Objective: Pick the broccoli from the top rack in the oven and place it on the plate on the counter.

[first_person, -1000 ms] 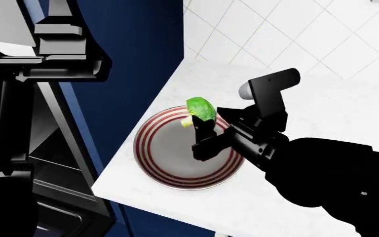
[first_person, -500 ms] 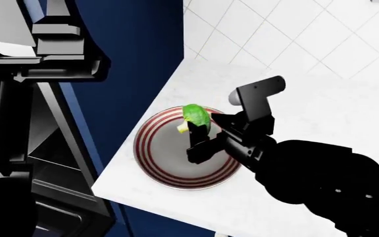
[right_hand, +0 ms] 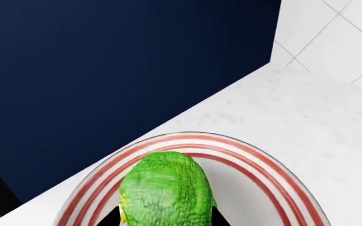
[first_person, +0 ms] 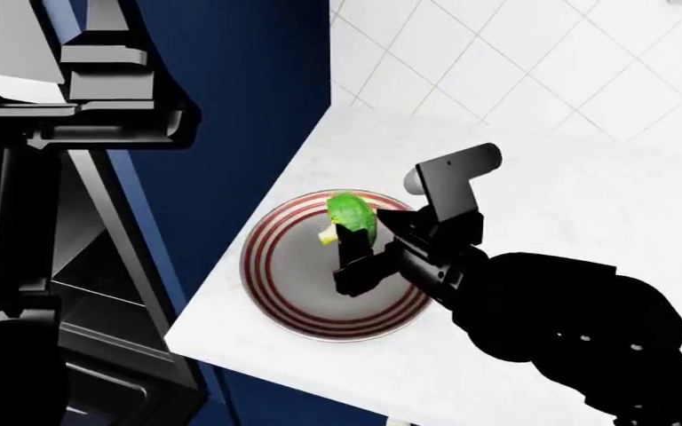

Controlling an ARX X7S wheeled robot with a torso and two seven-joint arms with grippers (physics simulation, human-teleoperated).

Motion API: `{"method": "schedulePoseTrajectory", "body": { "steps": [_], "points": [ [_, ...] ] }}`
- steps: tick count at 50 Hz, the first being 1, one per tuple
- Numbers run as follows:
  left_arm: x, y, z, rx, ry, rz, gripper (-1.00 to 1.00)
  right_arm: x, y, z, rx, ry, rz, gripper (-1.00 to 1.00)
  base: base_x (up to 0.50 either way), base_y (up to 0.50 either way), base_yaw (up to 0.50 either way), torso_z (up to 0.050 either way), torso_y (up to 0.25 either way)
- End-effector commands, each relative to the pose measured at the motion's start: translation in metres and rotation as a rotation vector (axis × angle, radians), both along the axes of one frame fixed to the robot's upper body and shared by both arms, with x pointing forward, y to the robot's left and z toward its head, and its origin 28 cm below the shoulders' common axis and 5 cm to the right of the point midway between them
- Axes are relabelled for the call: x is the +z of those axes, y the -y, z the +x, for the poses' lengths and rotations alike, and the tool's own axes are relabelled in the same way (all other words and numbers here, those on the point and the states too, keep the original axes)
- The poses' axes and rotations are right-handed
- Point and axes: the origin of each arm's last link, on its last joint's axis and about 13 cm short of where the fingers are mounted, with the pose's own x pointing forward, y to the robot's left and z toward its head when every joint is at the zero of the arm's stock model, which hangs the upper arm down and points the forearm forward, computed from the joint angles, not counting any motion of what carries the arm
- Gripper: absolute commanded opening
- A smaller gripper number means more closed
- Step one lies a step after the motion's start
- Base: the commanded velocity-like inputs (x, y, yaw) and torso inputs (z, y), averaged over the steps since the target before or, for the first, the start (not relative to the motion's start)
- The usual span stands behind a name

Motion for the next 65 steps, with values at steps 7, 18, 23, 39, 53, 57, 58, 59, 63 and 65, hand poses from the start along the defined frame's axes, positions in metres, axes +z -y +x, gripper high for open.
{"method": "schedulePoseTrajectory", "body": {
  "steps": [7, 18, 23, 39, 53, 57, 58, 59, 63, 65],
  "points": [
    [-0.001, 0.000, 0.000, 0.000, -0.003, 0.000, 1.00, -0.004, 0.000, 0.003, 0.005, 0.001, -0.015, -1.00, 0.00, 0.00, 0.00, 0.000, 0.000],
    [-0.001, 0.000, 0.001, 0.001, -0.003, -0.002, 1.00, -0.008, -0.001, 0.001, 0.012, -0.009, -0.021, -1.00, 0.00, 0.00, 0.00, 0.000, 0.000],
    [-0.002, 0.000, 0.000, 0.001, -0.004, -0.003, 1.00, -0.008, -0.002, 0.000, 0.014, -0.015, -0.027, -1.00, 0.00, 0.00, 0.00, 0.000, 0.002],
    [-0.002, 0.000, 0.001, 0.001, -0.006, -0.003, 1.00, -0.010, -0.001, 0.002, 0.011, -0.039, -0.023, -1.00, 0.00, 0.00, 0.00, 0.000, 0.000],
    [-0.001, 0.000, 0.001, 0.000, -0.003, -0.002, 1.00, -0.011, -0.001, 0.002, 0.010, -0.057, -0.022, -1.00, 0.00, 0.00, 0.00, 0.000, 0.000],
    [-0.002, 0.000, 0.001, 0.000, -0.005, -0.004, 1.00, -0.011, -0.001, 0.002, 0.007, -0.057, -0.021, -1.00, 0.00, 0.00, 0.00, 0.000, 0.000],
    [-0.002, 0.000, 0.001, -0.001, -0.005, -0.005, 1.00, -0.012, -0.001, 0.002, 0.007, -0.057, -0.022, -1.00, 0.00, 0.00, 0.00, 0.000, 0.000],
    [-0.002, 0.000, 0.001, -0.001, -0.005, -0.005, 1.00, -0.012, -0.001, 0.002, 0.007, -0.057, -0.022, -1.00, 0.00, 0.00, 0.00, 0.000, 0.000],
    [-0.002, 0.000, 0.001, 0.000, -0.006, -0.005, 1.00, -0.014, -0.001, 0.002, 0.008, -0.061, -0.021, -1.00, 0.00, 0.00, 0.00, 0.000, 0.000],
    [-0.002, 0.000, 0.001, 0.001, -0.006, -0.004, 1.00, -0.014, -0.001, 0.002, 0.007, -0.062, -0.022, -1.00, 0.00, 0.00, 0.00, 0.005, 0.000]
  ]
}}
